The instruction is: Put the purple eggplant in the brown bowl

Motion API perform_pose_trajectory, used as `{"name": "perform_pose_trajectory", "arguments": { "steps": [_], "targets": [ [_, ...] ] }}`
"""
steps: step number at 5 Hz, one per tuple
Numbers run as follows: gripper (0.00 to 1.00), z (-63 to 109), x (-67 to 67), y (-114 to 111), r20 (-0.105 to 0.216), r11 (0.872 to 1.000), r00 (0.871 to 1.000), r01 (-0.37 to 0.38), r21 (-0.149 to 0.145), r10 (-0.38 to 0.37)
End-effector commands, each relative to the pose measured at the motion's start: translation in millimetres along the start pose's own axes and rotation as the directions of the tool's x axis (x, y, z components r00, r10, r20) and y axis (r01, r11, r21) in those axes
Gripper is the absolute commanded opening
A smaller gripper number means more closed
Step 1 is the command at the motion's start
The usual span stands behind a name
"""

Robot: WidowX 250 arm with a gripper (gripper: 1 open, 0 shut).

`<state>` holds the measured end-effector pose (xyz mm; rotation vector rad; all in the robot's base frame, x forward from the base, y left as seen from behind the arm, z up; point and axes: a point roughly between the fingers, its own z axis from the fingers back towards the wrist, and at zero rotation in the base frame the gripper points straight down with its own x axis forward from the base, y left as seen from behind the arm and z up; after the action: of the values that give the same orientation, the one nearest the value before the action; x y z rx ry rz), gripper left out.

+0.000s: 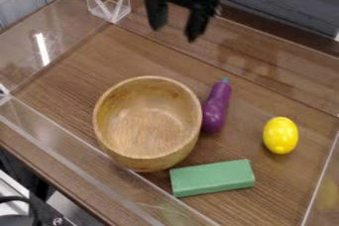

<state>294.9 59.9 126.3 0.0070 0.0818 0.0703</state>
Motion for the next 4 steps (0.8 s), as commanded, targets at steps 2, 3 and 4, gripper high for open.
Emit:
{"name": "perform_pose_trajectory", "arguments": {
  "steps": [2,3,4],
  "targets": [
    [1.00,17.5,34.2,43,0.109,0.999,0.994,0.027,0.025,-0.029],
    [1.00,9.0,31.6,43,0.085,0.999,0.996,0.031,0.008,-0.031],
    [1.00,-0.1,29.4,44,0.061,1.000,0.998,0.030,-0.004,-0.030]
  ]
}}
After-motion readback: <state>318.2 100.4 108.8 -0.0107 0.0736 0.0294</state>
